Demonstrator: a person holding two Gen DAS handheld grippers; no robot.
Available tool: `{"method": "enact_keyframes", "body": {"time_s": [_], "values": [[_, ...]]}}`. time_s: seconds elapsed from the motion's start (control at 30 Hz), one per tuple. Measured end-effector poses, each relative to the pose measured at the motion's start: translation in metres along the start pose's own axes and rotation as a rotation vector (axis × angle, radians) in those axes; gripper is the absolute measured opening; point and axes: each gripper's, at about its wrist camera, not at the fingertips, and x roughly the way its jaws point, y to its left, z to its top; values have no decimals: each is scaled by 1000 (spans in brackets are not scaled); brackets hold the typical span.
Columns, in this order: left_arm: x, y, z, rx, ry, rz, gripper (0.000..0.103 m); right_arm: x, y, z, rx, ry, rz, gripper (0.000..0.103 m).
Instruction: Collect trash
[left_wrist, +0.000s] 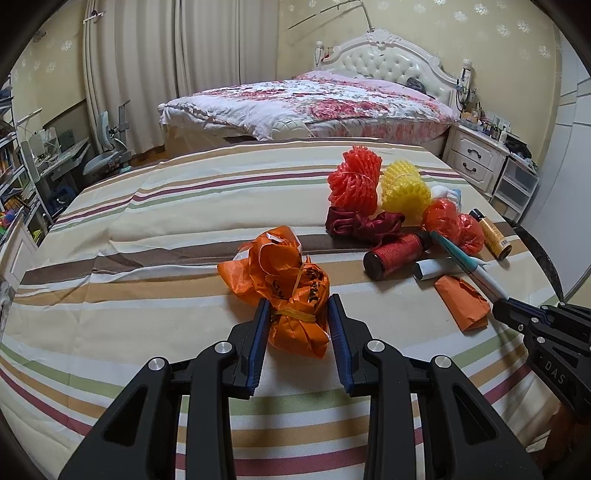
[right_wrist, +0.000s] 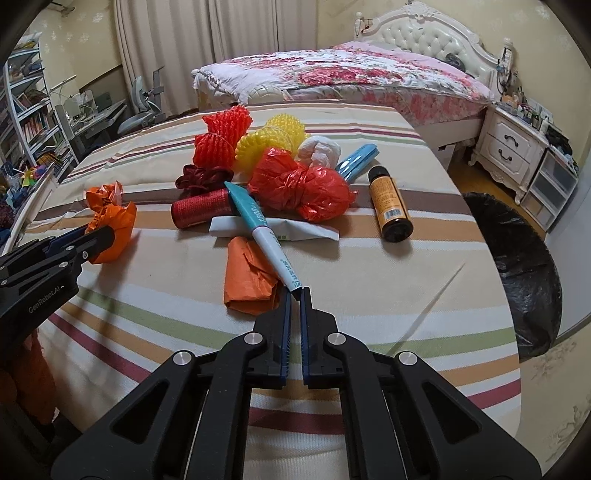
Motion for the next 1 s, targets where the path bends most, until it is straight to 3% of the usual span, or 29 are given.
{"method": "enact_keyframes", "body": {"time_s": [0.17,0.23,0.7,0.83,1.0], "values": [[1,3,0,-8,4,2,33,2,-2,-2,10,13,-2,12],[2,3,0,-9,8,1,33,2,0,0,9,5,-12,25],[7,11,-1,-27,18,10,33,13,2,17,-12,0,-32,27],[8,14,-2,-30,20,12,33,20,3,22,-28,7,-31,38],[9,16,-2,-37,21,14,33,22,5,26,-34,-3,-49,40]]}}
